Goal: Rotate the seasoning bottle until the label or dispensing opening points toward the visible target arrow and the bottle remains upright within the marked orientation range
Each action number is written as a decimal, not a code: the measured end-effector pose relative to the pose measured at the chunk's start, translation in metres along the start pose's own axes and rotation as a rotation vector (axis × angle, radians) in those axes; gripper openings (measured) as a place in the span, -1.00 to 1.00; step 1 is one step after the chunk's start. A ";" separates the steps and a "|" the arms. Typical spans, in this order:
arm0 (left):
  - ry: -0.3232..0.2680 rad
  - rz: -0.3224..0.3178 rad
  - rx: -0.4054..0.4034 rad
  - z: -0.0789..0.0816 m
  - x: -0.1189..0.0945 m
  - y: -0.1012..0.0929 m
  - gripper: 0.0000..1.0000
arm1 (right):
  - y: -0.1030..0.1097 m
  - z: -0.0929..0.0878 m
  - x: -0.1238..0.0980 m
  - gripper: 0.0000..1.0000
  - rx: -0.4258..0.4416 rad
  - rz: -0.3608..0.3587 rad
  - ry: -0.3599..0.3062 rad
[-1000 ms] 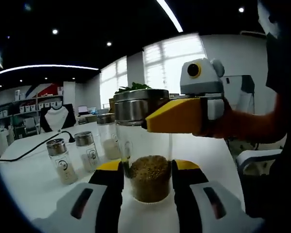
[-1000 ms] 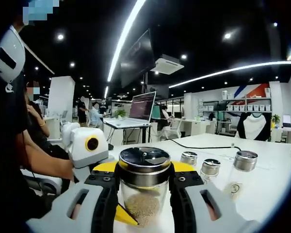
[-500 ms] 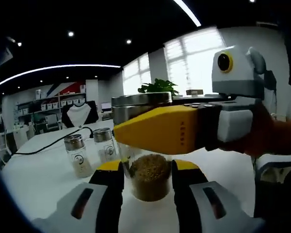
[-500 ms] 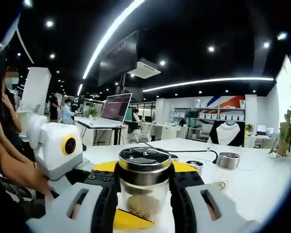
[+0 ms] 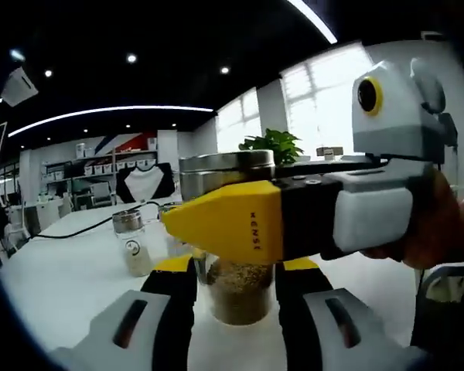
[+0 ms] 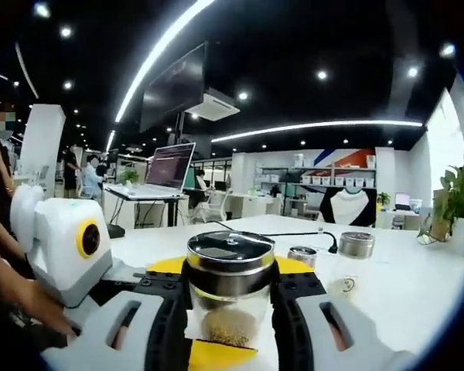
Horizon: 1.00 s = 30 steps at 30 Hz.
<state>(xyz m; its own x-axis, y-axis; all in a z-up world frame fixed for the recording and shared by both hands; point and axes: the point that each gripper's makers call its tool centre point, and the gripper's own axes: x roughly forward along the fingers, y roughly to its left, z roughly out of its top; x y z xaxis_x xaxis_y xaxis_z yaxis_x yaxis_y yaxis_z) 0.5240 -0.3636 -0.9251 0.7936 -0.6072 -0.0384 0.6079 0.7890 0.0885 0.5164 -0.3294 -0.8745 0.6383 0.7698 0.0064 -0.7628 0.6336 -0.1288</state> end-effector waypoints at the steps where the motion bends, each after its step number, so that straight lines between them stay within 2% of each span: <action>1: -0.016 -0.043 -0.013 0.002 0.000 -0.003 -0.14 | 0.003 0.001 -0.001 -0.23 -0.022 0.022 -0.001; 5: -0.024 -0.138 -0.019 0.003 -0.003 -0.006 -0.12 | 0.009 0.002 -0.004 -0.23 -0.002 0.081 -0.008; 11: -0.050 -0.256 -0.044 0.009 -0.007 -0.011 -0.09 | 0.022 0.011 -0.010 -0.23 0.046 0.227 -0.054; 17: -0.072 -0.340 -0.029 0.014 -0.010 -0.018 -0.02 | 0.026 0.016 -0.017 -0.23 0.052 0.303 -0.071; 22: -0.072 -0.426 -0.070 0.015 -0.013 -0.025 -0.01 | 0.025 0.021 -0.026 -0.22 0.077 0.356 -0.086; 24: -0.063 -0.434 -0.038 0.015 -0.014 -0.031 -0.11 | 0.023 0.019 -0.025 -0.22 0.082 0.342 -0.073; 26: -0.055 -0.384 0.017 0.013 -0.010 -0.026 -0.13 | 0.020 0.016 -0.023 -0.22 0.083 0.321 -0.061; 30: -0.047 -0.370 0.007 0.012 -0.009 -0.025 -0.14 | 0.019 0.015 -0.023 -0.22 0.083 0.314 -0.054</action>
<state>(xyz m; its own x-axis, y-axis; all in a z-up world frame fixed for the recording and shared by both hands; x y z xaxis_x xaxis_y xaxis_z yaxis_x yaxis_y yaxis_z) 0.5015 -0.3792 -0.9149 0.5180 -0.8550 -0.0234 0.8533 0.5147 0.0838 0.4857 -0.3335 -0.8622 0.3656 0.9302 0.0316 -0.9288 0.3668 -0.0520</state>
